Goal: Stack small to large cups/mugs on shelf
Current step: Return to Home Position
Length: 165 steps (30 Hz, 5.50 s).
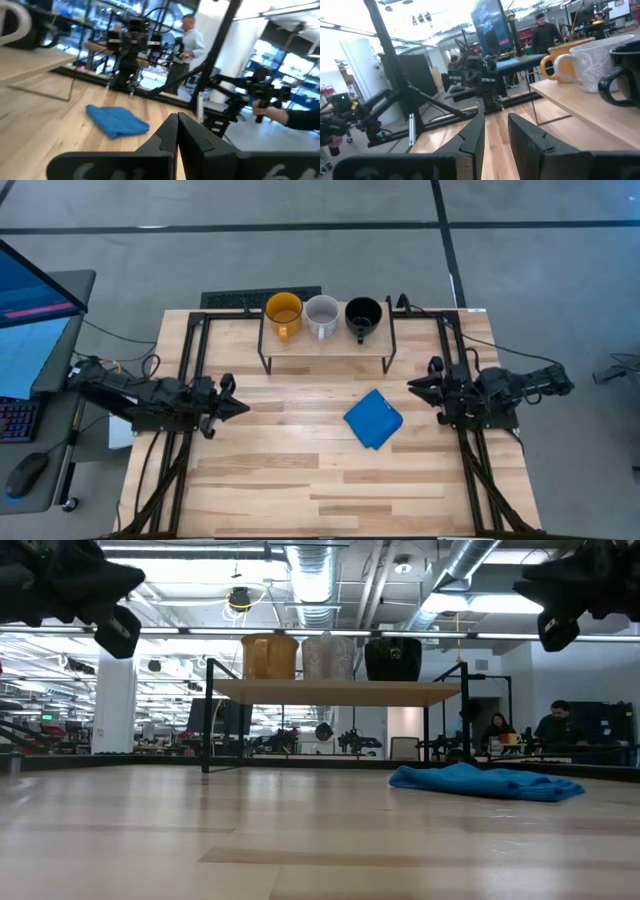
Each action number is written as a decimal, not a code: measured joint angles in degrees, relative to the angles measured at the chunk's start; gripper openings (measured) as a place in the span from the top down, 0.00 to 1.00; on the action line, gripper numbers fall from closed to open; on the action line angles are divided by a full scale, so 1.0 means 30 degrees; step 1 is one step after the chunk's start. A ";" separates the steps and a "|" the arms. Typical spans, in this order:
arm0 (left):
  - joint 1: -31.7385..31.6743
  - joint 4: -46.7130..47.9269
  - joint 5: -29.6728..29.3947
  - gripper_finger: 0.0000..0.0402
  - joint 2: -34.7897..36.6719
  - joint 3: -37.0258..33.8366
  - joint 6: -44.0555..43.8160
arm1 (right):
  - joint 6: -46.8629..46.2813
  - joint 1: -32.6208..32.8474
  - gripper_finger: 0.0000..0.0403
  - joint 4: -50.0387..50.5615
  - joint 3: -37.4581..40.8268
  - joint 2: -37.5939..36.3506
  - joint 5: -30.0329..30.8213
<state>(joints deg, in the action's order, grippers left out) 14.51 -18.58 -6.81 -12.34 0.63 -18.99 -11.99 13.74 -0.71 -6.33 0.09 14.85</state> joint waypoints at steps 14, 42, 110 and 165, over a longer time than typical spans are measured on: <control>-0.3937 0.1213 0.0800 1.00 0.0005 -0.0025 0.1647 | 0.0295 0.0000 0.74 -0.0798 0.0510 0.0001 0.0047; -1.4207 0.3617 1.0488 1.00 0.0007 -0.0080 0.0856 | 0.0814 -0.3133 0.74 0.0169 0.0502 0.0008 -0.1084; -1.5348 0.4508 1.0826 1.00 0.2871 -0.0090 0.0445 | 0.0482 -0.3257 0.74 -0.0669 0.1996 0.0067 -0.0867; -1.5346 0.4580 0.9398 1.00 0.2871 -0.0090 -0.0552 | 0.0482 -0.3257 0.74 -0.0683 0.2018 0.0067 -0.0867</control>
<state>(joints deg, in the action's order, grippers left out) -31.53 -4.84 21.39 -3.73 0.36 -20.64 -10.55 3.97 -2.76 -0.27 0.30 12.25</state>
